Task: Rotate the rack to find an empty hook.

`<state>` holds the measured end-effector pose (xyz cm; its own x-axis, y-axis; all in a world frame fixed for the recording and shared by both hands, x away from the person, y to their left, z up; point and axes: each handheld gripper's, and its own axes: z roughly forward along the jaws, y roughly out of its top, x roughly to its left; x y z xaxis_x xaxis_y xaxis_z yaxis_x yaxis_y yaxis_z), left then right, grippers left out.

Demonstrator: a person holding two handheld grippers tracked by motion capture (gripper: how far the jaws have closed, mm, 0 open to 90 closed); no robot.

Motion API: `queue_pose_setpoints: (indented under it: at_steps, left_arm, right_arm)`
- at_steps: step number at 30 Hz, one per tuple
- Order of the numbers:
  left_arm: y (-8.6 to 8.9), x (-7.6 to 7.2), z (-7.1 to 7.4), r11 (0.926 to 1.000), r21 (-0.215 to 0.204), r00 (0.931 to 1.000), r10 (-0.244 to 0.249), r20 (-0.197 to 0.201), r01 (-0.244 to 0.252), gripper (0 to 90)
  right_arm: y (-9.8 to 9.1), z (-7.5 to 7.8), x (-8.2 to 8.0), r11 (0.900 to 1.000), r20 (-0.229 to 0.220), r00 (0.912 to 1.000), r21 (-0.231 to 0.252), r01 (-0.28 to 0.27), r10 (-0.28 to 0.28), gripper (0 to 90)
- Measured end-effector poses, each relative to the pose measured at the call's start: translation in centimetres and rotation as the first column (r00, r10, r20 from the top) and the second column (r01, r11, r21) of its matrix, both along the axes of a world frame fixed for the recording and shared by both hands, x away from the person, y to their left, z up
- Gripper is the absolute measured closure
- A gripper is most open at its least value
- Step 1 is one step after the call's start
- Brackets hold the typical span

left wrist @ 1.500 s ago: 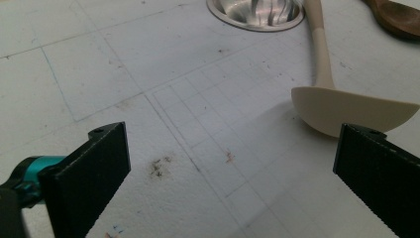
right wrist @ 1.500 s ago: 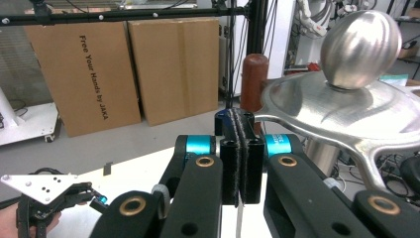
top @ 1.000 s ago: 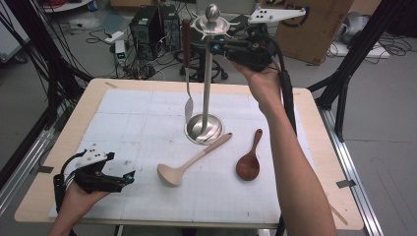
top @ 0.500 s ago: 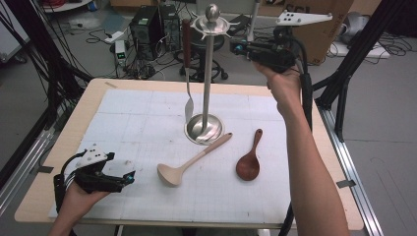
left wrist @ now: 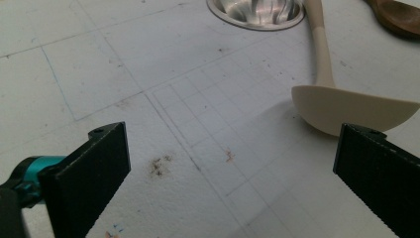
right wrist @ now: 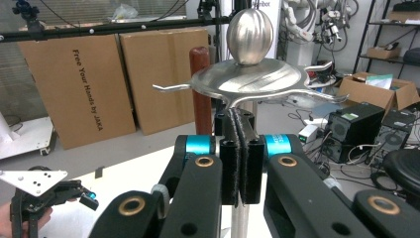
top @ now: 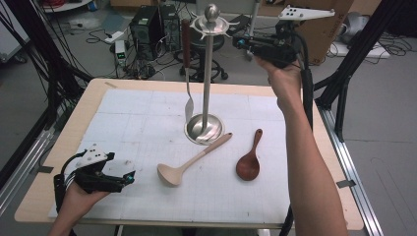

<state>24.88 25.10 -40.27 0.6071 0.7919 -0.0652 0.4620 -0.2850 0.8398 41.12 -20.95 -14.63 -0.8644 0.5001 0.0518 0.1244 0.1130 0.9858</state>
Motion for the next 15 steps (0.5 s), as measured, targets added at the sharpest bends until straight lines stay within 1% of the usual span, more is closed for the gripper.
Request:
queue_pose_setpoints:
  at_steps: [2, 7, 15]
  left_arm:
    - [0.0, 0.0, 0.0, 1.0, 0.004, 1.0, -0.002, 0.0, 0.002, 1.6]
    - [-0.1, 0.0, 0.0, 1.0, 0.002, 1.0, -0.007, 0.001, 0.007, 1.6]
    - [-0.1, 0.0, 0.0, 1.0, 0.004, 1.0, -0.006, 0.0, 0.006, 1.6]
  right_arm:
    - [0.1, 0.0, -0.1, 1.0, 0.001, 1.0, 0.006, -0.004, 0.004, 89.4]
    - [1.0, 0.2, -0.4, 0.9997, 0.015, 0.9996, -0.009, -0.022, 0.023, 89.4]
    - [2.1, 0.2, -0.6, 0.9991, 0.014, 0.9991, -0.014, -0.039, 0.039, 89.4]
